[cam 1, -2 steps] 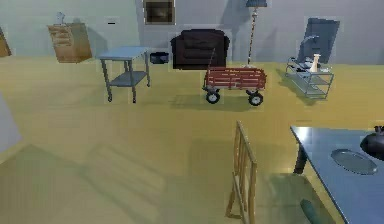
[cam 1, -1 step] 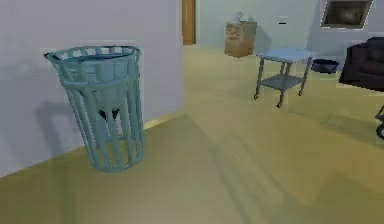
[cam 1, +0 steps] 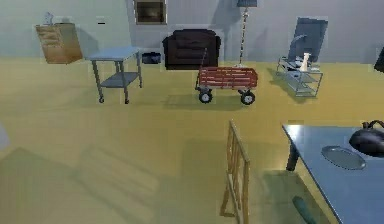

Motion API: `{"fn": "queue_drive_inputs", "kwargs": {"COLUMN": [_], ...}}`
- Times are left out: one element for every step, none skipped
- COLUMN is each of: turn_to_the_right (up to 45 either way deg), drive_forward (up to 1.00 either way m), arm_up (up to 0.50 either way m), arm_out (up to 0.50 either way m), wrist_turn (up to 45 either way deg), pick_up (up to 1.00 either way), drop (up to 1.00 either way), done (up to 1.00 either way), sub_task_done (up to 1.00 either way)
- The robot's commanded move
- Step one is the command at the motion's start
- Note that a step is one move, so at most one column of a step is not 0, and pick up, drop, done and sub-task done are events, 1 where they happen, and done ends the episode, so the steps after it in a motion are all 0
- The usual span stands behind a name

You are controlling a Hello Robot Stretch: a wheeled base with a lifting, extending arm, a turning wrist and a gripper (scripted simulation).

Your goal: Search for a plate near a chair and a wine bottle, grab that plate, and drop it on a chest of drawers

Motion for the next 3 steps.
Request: {"fn": "queue_drive_inputs", "kwargs": {"turn_to_the_right": [30.0, 0.0, -45.0], "drive_forward": [0.00, 0.50, 0.00], "arm_up": [0.00, 0.00, 0.00], "arm_out": [0.00, 0.00, 0.00], "wrist_turn": [0.0, 0.0, 0.0], "pick_up": [0.00, 0.00, 0.00], "drop": [0.00, 0.00, 0.00], "done": [0.00, 0.00, 0.00], "sub_task_done": [0.00, 0.00, 0.00]}}
